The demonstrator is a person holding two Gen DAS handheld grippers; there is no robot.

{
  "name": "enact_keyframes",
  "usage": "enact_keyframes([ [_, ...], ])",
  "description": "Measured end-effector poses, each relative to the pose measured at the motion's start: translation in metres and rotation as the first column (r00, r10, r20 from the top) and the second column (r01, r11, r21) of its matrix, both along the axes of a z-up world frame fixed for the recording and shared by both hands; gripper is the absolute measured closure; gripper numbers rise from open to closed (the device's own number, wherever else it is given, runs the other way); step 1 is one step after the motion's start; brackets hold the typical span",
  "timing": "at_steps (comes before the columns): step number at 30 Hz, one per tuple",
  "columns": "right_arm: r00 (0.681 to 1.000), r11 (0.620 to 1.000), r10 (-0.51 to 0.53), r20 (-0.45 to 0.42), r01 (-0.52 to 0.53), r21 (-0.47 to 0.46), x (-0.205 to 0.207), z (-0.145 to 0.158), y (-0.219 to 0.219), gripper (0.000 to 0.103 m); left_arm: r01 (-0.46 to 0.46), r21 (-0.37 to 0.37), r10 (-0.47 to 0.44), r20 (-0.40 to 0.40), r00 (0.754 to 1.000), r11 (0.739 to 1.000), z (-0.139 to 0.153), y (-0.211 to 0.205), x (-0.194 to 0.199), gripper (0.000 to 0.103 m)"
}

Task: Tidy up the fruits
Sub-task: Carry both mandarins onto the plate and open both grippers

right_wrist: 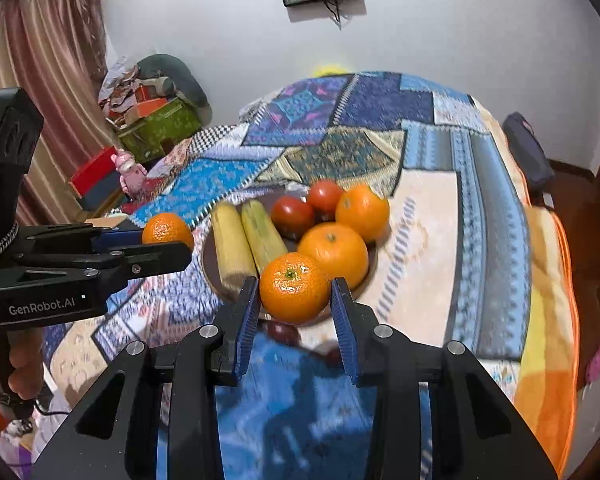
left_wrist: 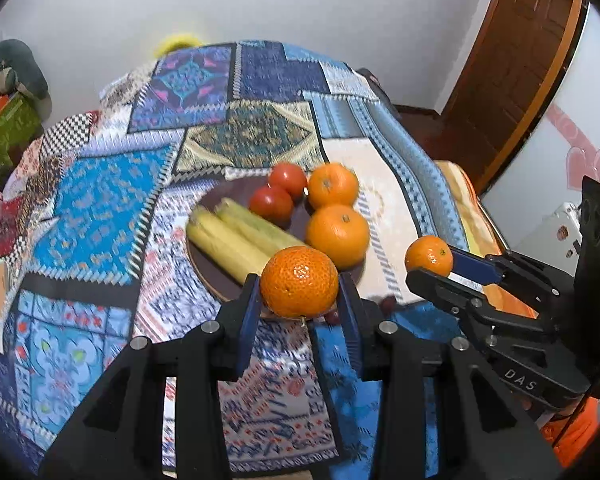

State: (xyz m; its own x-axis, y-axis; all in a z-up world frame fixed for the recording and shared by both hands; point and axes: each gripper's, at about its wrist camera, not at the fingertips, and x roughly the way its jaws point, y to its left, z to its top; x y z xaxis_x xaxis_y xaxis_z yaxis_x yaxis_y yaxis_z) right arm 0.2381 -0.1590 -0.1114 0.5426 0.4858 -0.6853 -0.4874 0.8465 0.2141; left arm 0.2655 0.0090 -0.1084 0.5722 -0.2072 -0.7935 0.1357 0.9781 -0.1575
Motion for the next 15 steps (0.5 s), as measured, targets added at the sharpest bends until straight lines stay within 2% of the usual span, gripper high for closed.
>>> enact_keyframes([
  [7, 0.999, 0.999, 0.019, 0.034, -0.018, -0.031, 0.024, 0.005, 0.020, 0.070, -0.007, 0.006, 0.007, 0.021, 1.000, 1.000, 0.005, 0.007, 0.025, 0.065],
  [15, 0.999, 0.998, 0.022, 0.027, -0.020, -0.059, 0.051, -0.005, 0.031, 0.070, -0.014, 0.011, 0.014, 0.000, 1.000, 1.000, -0.010, 0.011, 0.058, 0.065],
])
